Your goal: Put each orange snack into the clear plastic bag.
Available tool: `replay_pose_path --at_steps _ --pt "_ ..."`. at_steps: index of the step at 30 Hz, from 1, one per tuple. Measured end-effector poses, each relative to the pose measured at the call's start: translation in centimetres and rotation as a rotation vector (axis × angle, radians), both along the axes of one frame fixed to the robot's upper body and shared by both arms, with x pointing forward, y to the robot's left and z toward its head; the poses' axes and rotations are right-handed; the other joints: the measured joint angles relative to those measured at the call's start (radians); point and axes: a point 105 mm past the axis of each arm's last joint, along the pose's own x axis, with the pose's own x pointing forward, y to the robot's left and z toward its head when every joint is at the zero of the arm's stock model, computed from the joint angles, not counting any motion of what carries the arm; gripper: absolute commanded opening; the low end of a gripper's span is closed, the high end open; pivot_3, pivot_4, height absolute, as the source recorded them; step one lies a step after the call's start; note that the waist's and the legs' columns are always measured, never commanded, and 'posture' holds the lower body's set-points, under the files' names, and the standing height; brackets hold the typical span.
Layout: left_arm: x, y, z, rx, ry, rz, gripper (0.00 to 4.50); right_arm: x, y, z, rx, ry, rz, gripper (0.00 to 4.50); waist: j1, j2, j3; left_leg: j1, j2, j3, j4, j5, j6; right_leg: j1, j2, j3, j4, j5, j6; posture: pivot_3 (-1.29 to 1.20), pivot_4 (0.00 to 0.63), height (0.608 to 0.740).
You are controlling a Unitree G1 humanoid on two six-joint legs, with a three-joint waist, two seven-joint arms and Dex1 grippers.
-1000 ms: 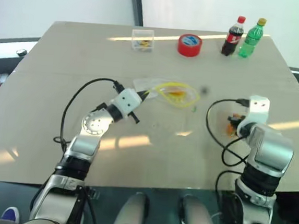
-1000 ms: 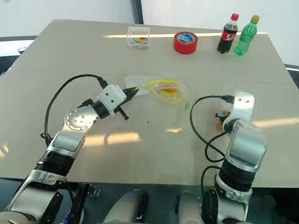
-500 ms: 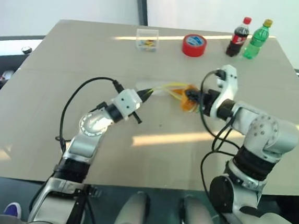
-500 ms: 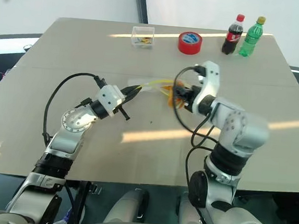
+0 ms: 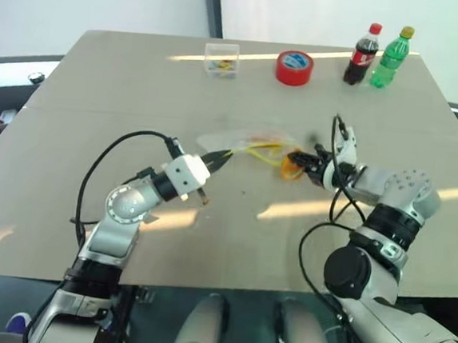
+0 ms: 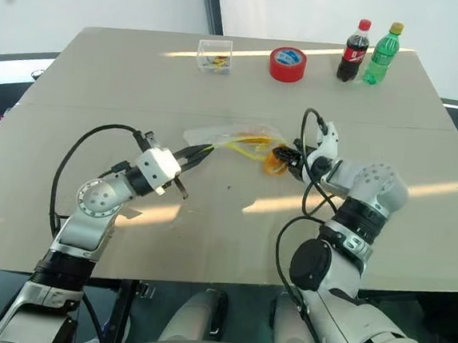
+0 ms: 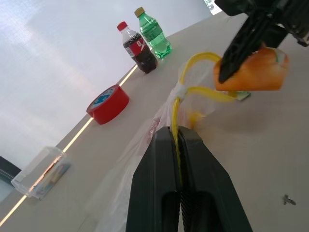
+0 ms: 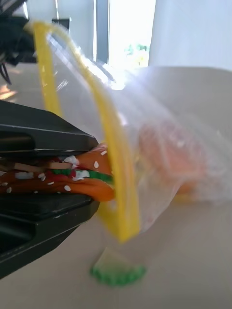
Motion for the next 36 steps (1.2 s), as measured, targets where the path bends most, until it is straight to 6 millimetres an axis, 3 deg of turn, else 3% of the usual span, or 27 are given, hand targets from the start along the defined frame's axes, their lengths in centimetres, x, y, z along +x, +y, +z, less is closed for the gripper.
replay_pose_path --at_steps 4,9,16,21,25,28,33,36 --pt "-0.8 -0.2 -1.0 0.057 0.033 -0.048 0.0 0.8 1.0 2.3 0.107 -0.009 0.012 0.83 0.001 0.0 0.0 0.0 0.0 0.0 0.0 0.0 0.0 0.0 0.0 0.0 0.0 0.0 0.0 0.0 0.15 0.74" --pt "-0.9 -0.3 -1.1 0.06 0.039 -0.058 0.0 0.9 1.0 1.9 0.15 0.029 0.007 0.83 0.004 0.0 0.0 -0.001 0.0 0.0 0.0 0.0 0.0 0.0 0.0 0.0 -0.001 0.0 0.0 0.0 0.15 0.74" --pt "-1.0 -0.8 -0.5 0.018 0.044 -0.066 0.0 2.6 -0.4 2.1 0.148 0.017 -0.154 0.83 -0.002 0.0 0.0 0.0 0.0 0.001 0.0 0.0 0.0 0.0 0.0 0.0 -0.001 0.0 0.0 0.0 0.15 0.74" --pt "-0.9 -1.1 -0.3 -0.017 0.054 -0.051 0.0 3.5 1.0 2.7 0.086 -0.016 -0.168 0.83 -0.016 0.0 0.0 0.0 0.0 0.001 0.0 0.0 0.0 0.0 0.001 0.0 -0.001 0.0 0.0 0.0 0.15 0.74" --pt "-0.8 -1.1 -0.2 -0.026 0.057 -0.046 0.0 3.3 3.2 2.9 0.039 -0.038 -0.088 0.83 -0.024 0.0 0.0 0.0 0.0 0.001 0.0 0.0 0.0 0.0 0.001 0.0 0.0 0.0 0.0 0.0 0.15 0.74" --pt "-0.7 -1.1 -0.2 -0.031 0.052 -0.036 0.0 3.0 4.7 3.0 0.011 -0.059 -0.032 1.88 -0.024 0.0 0.0 0.0 0.0 0.001 0.0 0.0 0.0 0.0 0.001 0.0 -0.001 0.0 0.0 0.0 0.15 0.74" --pt "-0.3 -1.1 0.3 -0.047 0.041 -0.014 0.0 2.1 7.1 2.6 -0.106 -0.11 0.065 4.36 -0.024 0.0 0.0 0.0 0.0 0.001 0.0 0.0 0.0 0.0 0.001 0.0 -0.001 0.0 0.0 0.0 0.15 0.74" --pt "0.0 -0.9 0.2 -0.049 0.048 0.013 0.0 1.3 7.3 1.7 -0.183 -0.19 0.075 4.36 -0.022 0.0 0.0 0.0 0.001 -0.001 0.0 0.0 0.0 0.001 0.001 -0.001 -0.002 0.0 0.0 0.0 0.15 0.74"
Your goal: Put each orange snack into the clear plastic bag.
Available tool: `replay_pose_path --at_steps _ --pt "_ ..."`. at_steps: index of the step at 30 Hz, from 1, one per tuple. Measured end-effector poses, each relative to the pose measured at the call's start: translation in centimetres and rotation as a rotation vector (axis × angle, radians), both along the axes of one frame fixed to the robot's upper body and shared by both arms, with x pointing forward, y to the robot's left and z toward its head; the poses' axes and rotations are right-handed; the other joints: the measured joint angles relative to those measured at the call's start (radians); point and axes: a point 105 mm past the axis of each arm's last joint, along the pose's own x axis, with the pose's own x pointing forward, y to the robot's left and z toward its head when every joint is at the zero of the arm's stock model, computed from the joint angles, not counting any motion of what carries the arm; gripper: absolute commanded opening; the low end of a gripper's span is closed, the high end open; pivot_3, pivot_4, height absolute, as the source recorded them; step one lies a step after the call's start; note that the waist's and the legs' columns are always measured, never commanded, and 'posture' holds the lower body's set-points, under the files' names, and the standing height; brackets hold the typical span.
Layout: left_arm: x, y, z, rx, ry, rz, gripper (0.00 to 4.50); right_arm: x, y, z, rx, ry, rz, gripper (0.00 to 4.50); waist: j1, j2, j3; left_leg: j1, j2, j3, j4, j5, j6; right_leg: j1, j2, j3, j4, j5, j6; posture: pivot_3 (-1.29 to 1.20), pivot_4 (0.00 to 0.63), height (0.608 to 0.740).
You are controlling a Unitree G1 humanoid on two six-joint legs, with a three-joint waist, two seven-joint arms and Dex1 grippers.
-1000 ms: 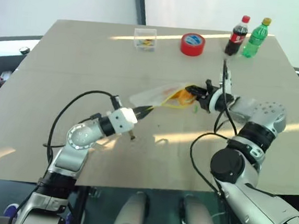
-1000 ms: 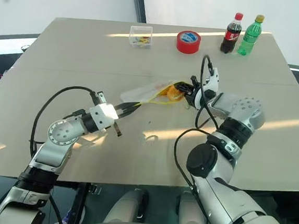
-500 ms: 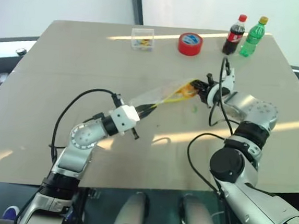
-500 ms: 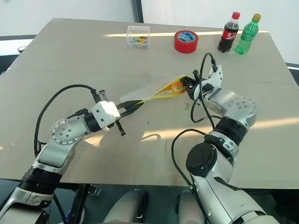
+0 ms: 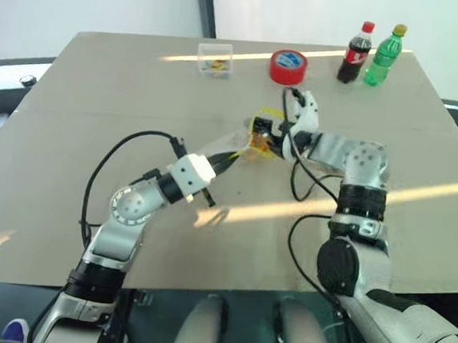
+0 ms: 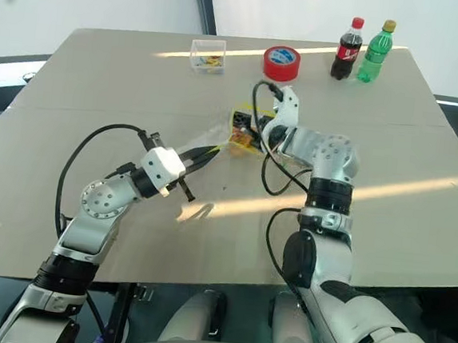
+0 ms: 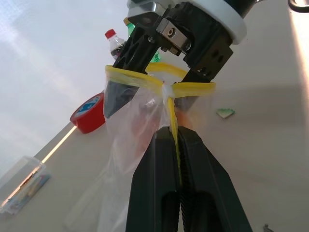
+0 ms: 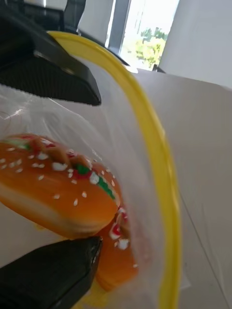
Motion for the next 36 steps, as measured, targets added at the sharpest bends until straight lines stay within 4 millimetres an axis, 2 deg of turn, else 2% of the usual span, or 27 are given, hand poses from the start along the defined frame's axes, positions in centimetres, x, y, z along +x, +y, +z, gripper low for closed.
replay_pose_path --at_steps 3,4,7,10,12,14,17,18,20,22,23,25,26,31,36 --pt "0.3 0.4 0.1 -0.007 0.001 0.028 0.0 -1.1 0.1 -1.9 -0.03 -0.02 0.017 4.36 0.0 0.0 0.0 0.0 0.0 0.0 0.0 0.0 0.0 0.0 0.0 0.0 -0.001 0.0 0.0 0.0 0.15 0.74" --pt "0.4 0.5 0.1 -0.01 0.001 0.035 0.0 -1.3 0.1 -1.8 -0.028 -0.028 0.023 4.36 0.0 0.0 0.0 0.0 0.0 0.0 0.0 0.0 0.0 0.0 0.0 0.0 -0.001 0.0 0.0 0.0 0.15 0.74" --pt "0.6 0.5 0.4 -0.017 -0.003 0.044 0.0 -2.1 -0.4 0.1 0.021 -0.104 0.033 4.36 0.001 0.0 0.0 0.0 0.001 -0.001 0.0 0.0 0.0 0.0 0.0 -0.001 0.0 0.0 0.0 0.0 0.15 0.74" --pt "0.8 0.6 0.7 -0.021 -0.008 0.051 0.0 -3.2 -1.1 0.8 0.028 -0.171 0.045 4.36 0.002 0.0 0.0 0.0 0.001 -0.002 0.0 0.0 0.0 0.001 0.0 -0.001 -0.001 0.0 0.0 0.0 0.15 0.74" --pt "1.1 0.8 0.6 -0.024 0.0 0.06 0.0 -4.1 -1.8 0.5 -0.045 -0.232 0.06 4.45 0.004 0.0 0.0 0.0 0.0 -0.001 0.0 0.0 0.0 0.001 0.0 -0.001 -0.002 0.0 0.0 0.0 0.15 0.74" --pt "1.3 1.0 0.3 -0.025 0.014 0.07 0.0 -4.6 -2.4 1.0 -0.118 -0.317 0.068 4.45 0.004 0.0 0.0 0.0 0.0 -0.002 0.001 0.0 0.0 0.001 0.0 -0.001 -0.002 0.0 0.0 0.0 0.15 0.74" --pt "1.3 1.0 0.4 -0.029 0.013 0.069 0.0 -5.6 -3.2 3.1 -0.319 -0.573 0.1 4.45 0.004 0.0 0.0 0.0 0.0 -0.002 0.0 0.0 0.0 0.001 0.0 -0.002 -0.003 0.0 0.0 0.0 0.15 0.74" --pt "1.3 1.0 0.4 -0.029 0.012 0.069 0.0 -6.0 -3.6 4.0 -0.424 -0.706 0.116 4.45 0.004 0.0 0.0 0.0 0.0 -0.002 0.001 0.0 0.0 0.002 0.0 -0.002 -0.003 0.0 0.0 0.0 0.15 0.74" --pt "1.3 1.0 0.4 -0.03 0.012 0.07 0.0 -6.8 -3.3 4.6 -0.571 -0.887 0.186 4.45 0.001 0.0 0.0 0.0 0.0 -0.002 0.001 0.0 0.0 0.002 0.0 -0.002 -0.004 0.0 0.0 0.0 0.15 0.74" --pt "1.4 1.0 0.5 -0.03 0.012 0.07 0.0 -7.1 -2.9 4.4 -0.665 -0.991 0.238 3.93 0.0 0.0 0.0 0.0 0.0 -0.002 0.001 0.0 0.0 0.002 0.0 -0.002 -0.004 0.0 0.0 0.0 0.15 0.74" --pt "1.4 1.1 0.4 -0.029 0.014 0.071 0.0 -7.5 -2.3 3.8 -0.766 -1.096 0.313 3.5 0.001 -0.001 0.0 0.0 0.0 -0.002 0.001 0.0 0.0 0.002 0.0 -0.002 -0.004 0.0 0.0 0.0 0.15 0.74" --pt "1.5 1.1 0.3 -0.027 0.018 0.072 0.0 -7.6 -1.9 3.6 -0.806 -1.158 0.35 2.87 0.001 -0.001 0.0 0.0 0.0 -0.002 0.001 0.0 0.0 0.002 0.0 -0.002 -0.004 0.0 0.0 0.0 0.15 0.74" --pt "1.5 1.1 0.2 -0.026 0.018 0.071 0.0 -7.7 -1.4 3.6 -0.836 -1.214 0.383 2.4 0.001 -0.001 0.0 0.0 0.0 -0.002 0.001 0.0 0.0 0.002 0.0 -0.002 -0.004 0.0 0.0 0.0 0.15 0.74" --pt "1.3 1.1 0.5 -0.01 -0.007 0.059 0.0 -7.7 0.8 4.5 -0.96 -1.469 0.46 2.4 0.01 -0.001 0.0 0.0 0.001 -0.002 0.001 0.001 -0.001 0.002 0.0 -0.002 -0.004 0.0 0.0 0.0 0.15 0.74" --pt "1.2 1.3 0.5 0.009 -0.016 0.059 0.0 -6.6 1.8 4.7 -1.055 -1.595 0.505 2.4 0.024 -0.001 0.0 0.0 0.001 -0.002 0.001 0.001 -0.002 0.002 0.0 -0.002 -0.005 0.0 0.0 0.0 0.15 0.74"
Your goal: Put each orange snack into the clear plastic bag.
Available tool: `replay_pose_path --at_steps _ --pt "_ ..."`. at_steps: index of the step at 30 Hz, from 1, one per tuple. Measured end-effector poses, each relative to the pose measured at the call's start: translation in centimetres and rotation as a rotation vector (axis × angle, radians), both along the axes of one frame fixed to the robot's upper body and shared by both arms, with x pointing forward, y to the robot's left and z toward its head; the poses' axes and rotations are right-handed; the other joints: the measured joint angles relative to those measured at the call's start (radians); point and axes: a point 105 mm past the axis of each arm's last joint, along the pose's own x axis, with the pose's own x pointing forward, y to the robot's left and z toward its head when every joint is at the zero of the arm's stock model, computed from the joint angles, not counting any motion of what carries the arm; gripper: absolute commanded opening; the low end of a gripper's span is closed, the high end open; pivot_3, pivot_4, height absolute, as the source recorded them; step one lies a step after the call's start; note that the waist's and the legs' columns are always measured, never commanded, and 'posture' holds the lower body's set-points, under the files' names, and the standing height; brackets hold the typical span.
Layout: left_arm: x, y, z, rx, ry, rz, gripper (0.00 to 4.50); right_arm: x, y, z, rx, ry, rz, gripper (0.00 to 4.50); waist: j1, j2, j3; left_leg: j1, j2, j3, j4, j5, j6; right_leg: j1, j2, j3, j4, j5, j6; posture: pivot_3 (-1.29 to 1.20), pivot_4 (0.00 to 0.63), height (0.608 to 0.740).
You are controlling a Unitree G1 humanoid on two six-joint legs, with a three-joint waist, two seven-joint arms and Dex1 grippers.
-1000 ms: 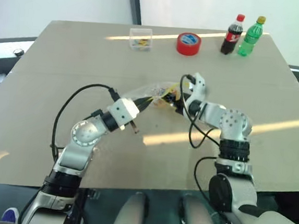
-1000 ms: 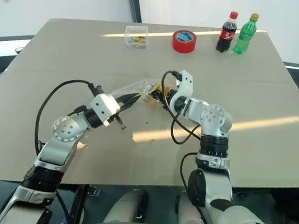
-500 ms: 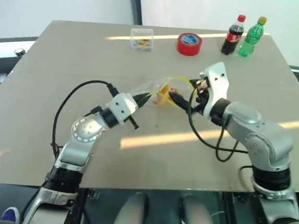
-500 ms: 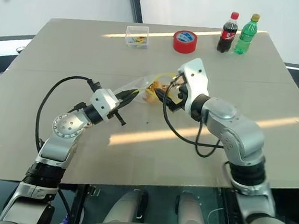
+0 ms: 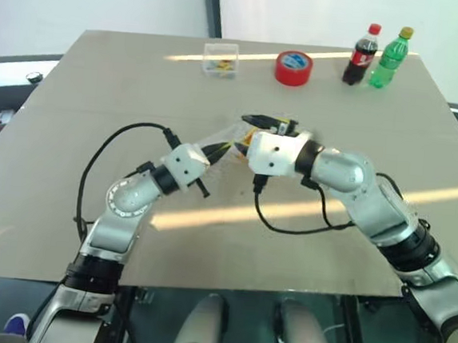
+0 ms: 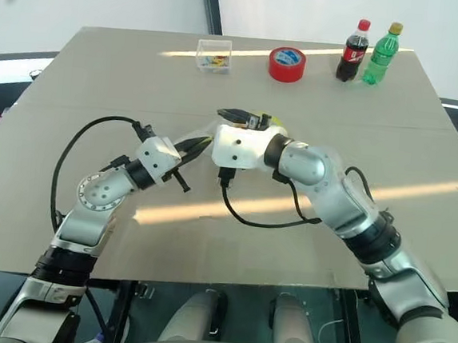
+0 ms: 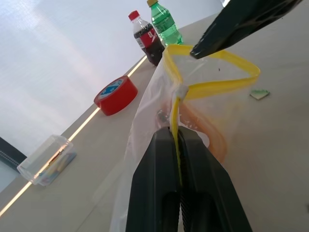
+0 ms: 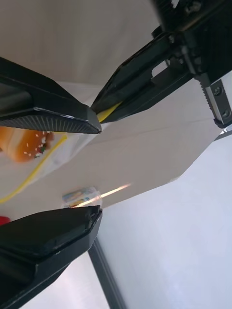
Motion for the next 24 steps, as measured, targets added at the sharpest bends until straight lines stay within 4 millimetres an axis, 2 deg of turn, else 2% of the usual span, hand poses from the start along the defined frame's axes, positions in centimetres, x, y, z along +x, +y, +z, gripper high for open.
replay_pose_path --at_steps 2,3,4,13,24 --pt "-0.1 0.0 0.0 0.005 -0.004 -0.001 0.0 0.2 0.3 -0.6 -0.036 -0.017 0.019 2.4 0.003 0.0 0.0 0.0 0.0 0.0 0.0 0.0 0.0 0.0 0.0 0.0 0.0 0.0 0.0 0.0 0.15 0.74" --pt "-0.1 0.1 0.0 0.006 -0.005 -0.002 0.0 0.2 0.4 -0.9 -0.05 -0.023 0.03 1.85 0.004 0.0 0.0 -0.001 0.0 0.0 0.0 0.0 0.0 0.0 0.0 0.0 -0.001 0.0 0.0 0.0 0.15 0.74" --pt "-0.1 0.1 0.0 0.007 -0.007 -0.003 0.0 0.3 0.5 -1.1 -0.066 -0.032 0.038 1.6 0.005 0.0 0.0 -0.001 0.0 0.0 0.0 0.0 0.0 0.0 0.0 0.0 -0.001 0.0 0.0 0.0 0.15 0.74" --pt "-0.6 0.2 -0.2 0.02 -0.017 -0.008 0.0 0.4 0.9 -2.5 -0.161 -0.064 0.088 1.6 0.002 0.0 0.0 0.0 -0.001 0.0 0.0 0.0 -0.001 0.0 0.0 0.0 0.0 0.0 0.0 0.0 0.15 0.74" --pt "-0.7 0.1 -0.1 0.025 -0.025 -0.012 0.0 1.2 0.6 -3.0 -0.195 -0.066 0.062 1.6 0.002 0.0 0.0 0.0 -0.001 0.0 0.0 0.0 -0.001 0.0 0.0 0.0 0.0 0.0 0.0 0.0 0.15 0.74"
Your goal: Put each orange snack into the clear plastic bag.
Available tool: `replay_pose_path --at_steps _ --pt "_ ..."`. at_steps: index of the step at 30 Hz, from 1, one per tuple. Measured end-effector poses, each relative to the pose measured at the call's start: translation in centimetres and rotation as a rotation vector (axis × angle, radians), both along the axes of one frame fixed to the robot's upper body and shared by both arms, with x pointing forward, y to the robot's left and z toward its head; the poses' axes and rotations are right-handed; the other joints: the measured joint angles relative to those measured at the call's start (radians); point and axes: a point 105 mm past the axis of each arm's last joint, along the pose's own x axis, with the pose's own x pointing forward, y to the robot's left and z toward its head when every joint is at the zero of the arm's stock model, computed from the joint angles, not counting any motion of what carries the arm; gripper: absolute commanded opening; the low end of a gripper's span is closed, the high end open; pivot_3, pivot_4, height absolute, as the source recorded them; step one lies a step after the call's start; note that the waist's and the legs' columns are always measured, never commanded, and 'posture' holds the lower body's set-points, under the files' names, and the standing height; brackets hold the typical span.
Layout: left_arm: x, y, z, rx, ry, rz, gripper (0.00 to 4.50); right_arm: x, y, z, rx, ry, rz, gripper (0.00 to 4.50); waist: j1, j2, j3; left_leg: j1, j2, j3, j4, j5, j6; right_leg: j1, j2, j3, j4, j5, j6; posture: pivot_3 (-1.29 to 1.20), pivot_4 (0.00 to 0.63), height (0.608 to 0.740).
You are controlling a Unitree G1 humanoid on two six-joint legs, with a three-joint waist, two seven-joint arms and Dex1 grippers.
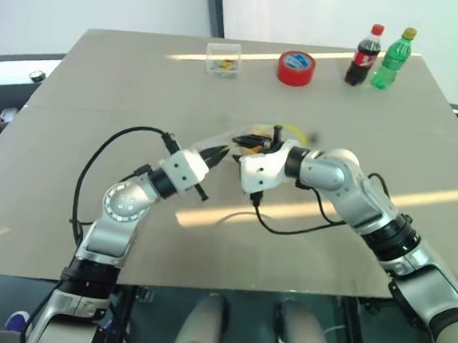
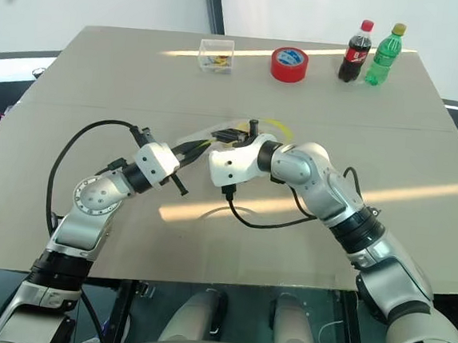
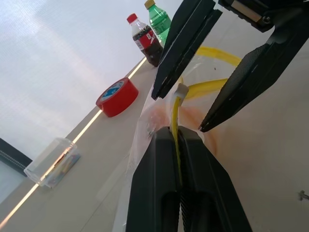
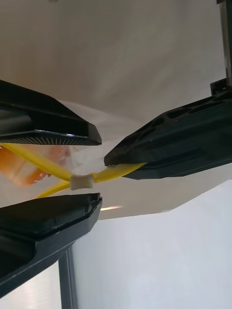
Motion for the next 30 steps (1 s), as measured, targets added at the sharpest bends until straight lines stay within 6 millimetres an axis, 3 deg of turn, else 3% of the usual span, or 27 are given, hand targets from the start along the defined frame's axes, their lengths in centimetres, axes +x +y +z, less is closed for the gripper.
replay_pose_path --at_steps 21,22,25,30 --pt "-0.05 0.11 -0.35 0.0 0.017 0.007 0.0 0.0 0.06 0.13 -0.016 -0.011 0.008 1.6 0.0 0.0 0.0 0.0 0.0 0.0 0.0 0.0 0.0 0.0 0.0 0.0 0.0 0.0 0.0 0.0 0.15 0.74" --pt "-0.09 0.06 -0.27 0.0 0.014 0.005 0.0 0.0 0.06 0.1 -0.017 -0.011 0.008 1.06 0.0 0.0 0.0 0.0 0.0 0.0 0.0 0.0 0.0 0.0 0.0 0.0 0.0 0.0 0.0 0.0 0.15 0.74" --pt "-0.22 -0.06 -0.09 0.001 0.011 0.002 0.0 -0.03 0.07 -0.03 -0.017 -0.005 0.008 0.04 0.0 0.0 0.0 0.0 0.0 0.0 0.0 0.0 -0.001 0.0 0.0 0.0 0.0 0.0 0.0 0.0 0.15 0.74" --pt "-0.24 -0.06 -0.13 0.001 0.014 0.003 0.0 -0.03 0.09 -0.05 -0.019 -0.006 0.007 0.04 0.0 0.0 0.0 0.0 0.0 0.0 0.0 0.0 -0.001 0.0 0.0 0.0 0.0 0.0 0.0 0.0 0.15 0.74"
